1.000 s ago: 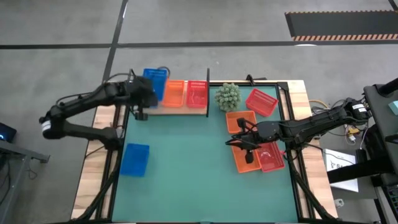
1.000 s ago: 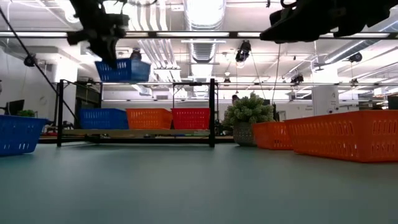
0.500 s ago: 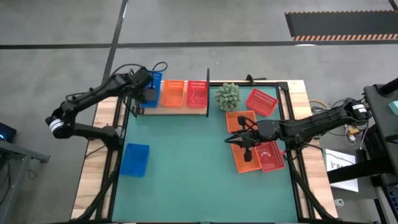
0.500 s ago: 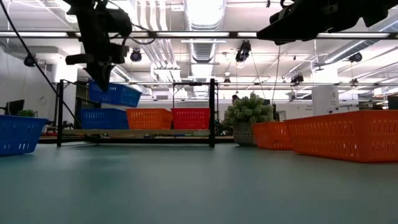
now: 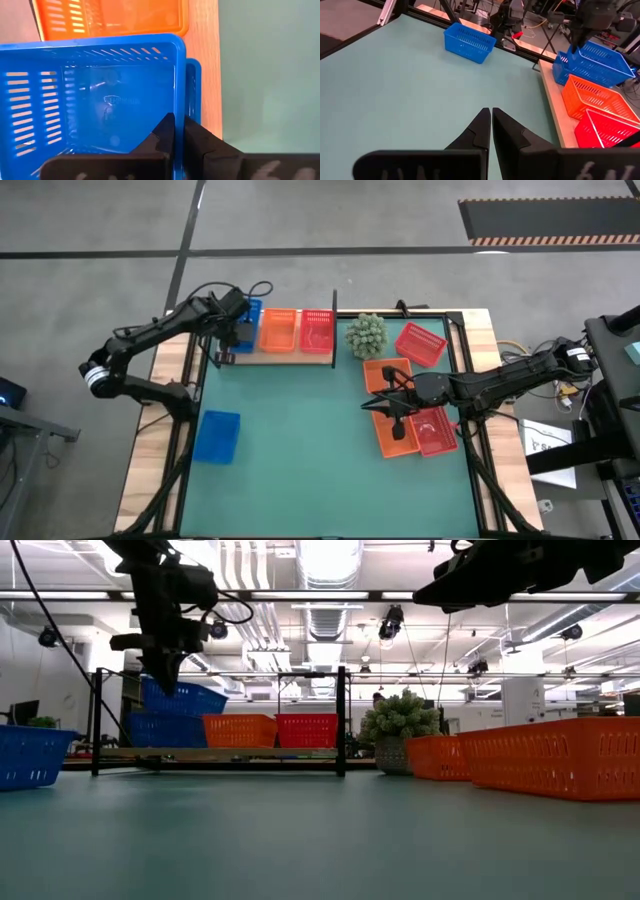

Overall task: Stack baskets on shelf by color
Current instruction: Stack the right blue bin on the blue bin on the shelf, then stack the top orange bin on the orange bin on the shelf

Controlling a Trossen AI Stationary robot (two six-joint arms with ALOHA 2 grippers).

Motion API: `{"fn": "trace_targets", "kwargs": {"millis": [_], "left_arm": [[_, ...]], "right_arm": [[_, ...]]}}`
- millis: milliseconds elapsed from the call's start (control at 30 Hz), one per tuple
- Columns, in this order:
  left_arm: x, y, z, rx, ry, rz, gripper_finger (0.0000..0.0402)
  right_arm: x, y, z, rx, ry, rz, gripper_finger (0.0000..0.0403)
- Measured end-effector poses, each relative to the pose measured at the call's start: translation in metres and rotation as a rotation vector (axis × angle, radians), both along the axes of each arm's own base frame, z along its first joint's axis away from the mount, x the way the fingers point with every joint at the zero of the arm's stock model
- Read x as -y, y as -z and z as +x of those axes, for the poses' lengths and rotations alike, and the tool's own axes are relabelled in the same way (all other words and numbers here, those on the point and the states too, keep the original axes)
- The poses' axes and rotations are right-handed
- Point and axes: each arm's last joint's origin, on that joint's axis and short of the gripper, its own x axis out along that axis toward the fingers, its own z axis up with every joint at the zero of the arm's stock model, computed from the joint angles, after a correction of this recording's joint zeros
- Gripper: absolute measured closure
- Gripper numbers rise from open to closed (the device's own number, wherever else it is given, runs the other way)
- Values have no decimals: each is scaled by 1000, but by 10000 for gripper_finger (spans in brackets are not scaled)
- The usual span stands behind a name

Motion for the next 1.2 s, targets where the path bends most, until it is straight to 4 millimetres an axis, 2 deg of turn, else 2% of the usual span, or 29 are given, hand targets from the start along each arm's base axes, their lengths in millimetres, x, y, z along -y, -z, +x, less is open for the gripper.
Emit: {"fn": "trace_targets", "kwargs": {"millis": [500, 900, 1200], "left_arm": [[2, 1, -2, -13, -51, -25, 398], [1, 0, -2, -6, -56, -16, 303], [0, -14, 0, 64, -115, 6, 290]], "right_arm": [[0, 1, 0, -9, 1, 0, 392], [0, 2, -1, -18, 3, 4, 392], [0, 2, -1, -19, 3, 3, 392]]}}
